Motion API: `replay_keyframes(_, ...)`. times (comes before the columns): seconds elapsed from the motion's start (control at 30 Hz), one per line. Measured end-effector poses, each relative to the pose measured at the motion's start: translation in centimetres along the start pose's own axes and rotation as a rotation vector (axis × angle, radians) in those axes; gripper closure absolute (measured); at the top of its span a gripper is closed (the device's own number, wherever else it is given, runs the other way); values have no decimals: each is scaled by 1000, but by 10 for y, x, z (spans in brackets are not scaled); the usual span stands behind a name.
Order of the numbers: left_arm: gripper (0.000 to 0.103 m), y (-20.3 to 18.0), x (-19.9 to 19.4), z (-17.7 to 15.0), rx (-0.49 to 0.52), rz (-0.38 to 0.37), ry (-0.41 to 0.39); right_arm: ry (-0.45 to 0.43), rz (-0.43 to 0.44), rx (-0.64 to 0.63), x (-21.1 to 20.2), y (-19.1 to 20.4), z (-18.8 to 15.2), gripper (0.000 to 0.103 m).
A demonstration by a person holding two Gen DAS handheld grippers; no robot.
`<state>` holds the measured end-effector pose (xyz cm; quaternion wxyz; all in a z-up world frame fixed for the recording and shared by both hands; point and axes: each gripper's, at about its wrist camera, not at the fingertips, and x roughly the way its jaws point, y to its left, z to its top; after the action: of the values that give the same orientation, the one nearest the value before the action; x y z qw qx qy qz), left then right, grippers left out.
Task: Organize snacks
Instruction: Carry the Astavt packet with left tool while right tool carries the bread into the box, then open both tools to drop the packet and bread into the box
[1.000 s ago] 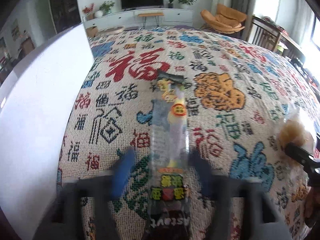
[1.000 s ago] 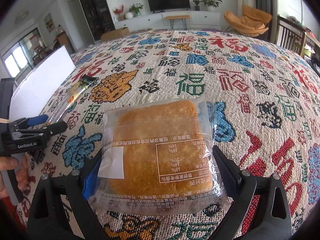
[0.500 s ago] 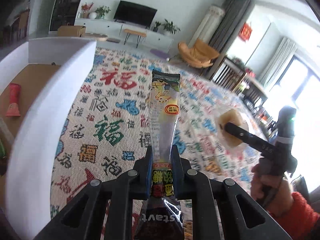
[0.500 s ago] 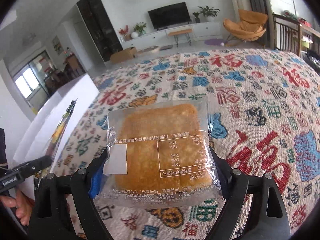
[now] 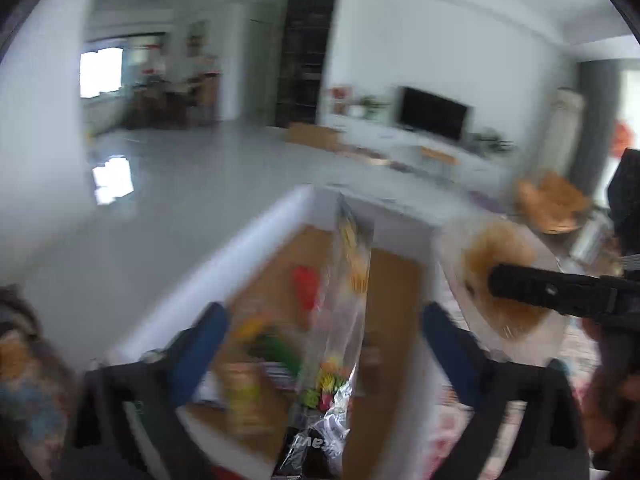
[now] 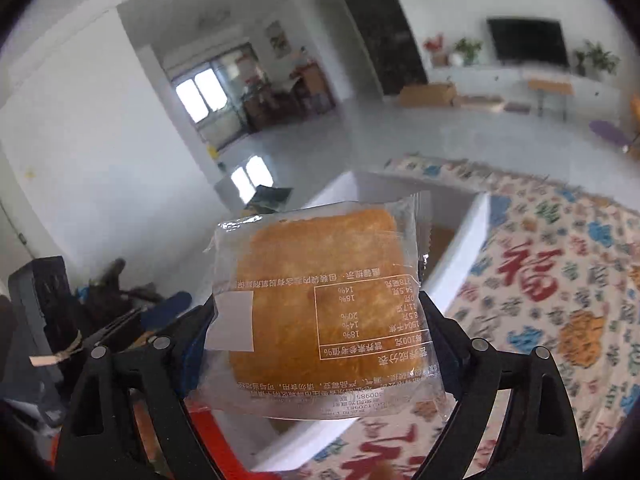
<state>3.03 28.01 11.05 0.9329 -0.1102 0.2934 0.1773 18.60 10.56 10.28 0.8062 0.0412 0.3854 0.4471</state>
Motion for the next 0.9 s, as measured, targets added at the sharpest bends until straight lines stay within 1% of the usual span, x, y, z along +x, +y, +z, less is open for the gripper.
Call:
replay_keyframes(0.03, 4, 11, 6, -3, 0, 41, 16, 82, 13, 16, 27, 7, 6, 11)
replay_keyframes(0.07, 4, 20, 12, -6, -1, 57, 40, 100, 23, 30, 41, 13, 7, 11)
replay_keyframes(0.13, 4, 36, 18, -18, -21, 60, 66, 70, 65, 13, 50, 26, 6, 11)
replay_keyframes(0.17, 4, 41, 20, -23, -36, 64, 72, 70, 63, -12, 52, 32, 5, 12)
replay_keyframes(0.27, 3, 44, 30, -38, -45, 54, 102, 79, -3, -87, 59, 42, 6, 12)
replay_keyframes(0.33, 2, 38, 34, -47, -20, 84, 106, 77, -56, -122, 61, 44, 6, 12)
replay_keyframes(0.5, 2, 12, 39, -53, 95, 200, 96, 89, -152, -172, 46, 38, -8, 12)
replay_keyframes(0.57, 2, 6, 36, -51, 114, 241, 83, 103, -181, -190, 48, 34, -17, 12)
replay_keyframes(0.63, 0, 1, 33, -49, 124, 304, 66, 121, -197, -203, 49, 26, -24, 12)
replay_keyframes(0.67, 0, 0, 30, -50, 129, 323, 56, 128, -201, -207, 50, 26, -27, 12)
replay_keyframes(0.73, 0, -3, 30, -49, 133, 328, 56, 138, -214, -211, 51, 23, -33, 12)
replay_keyframes(0.83, 0, -4, 30, -49, 125, 294, 71, 142, -232, -191, 48, 17, -38, 12)
replay_keyframes(0.9, 0, -3, 29, -50, 131, 289, 69, 145, -230, -170, 46, 13, -39, 12)
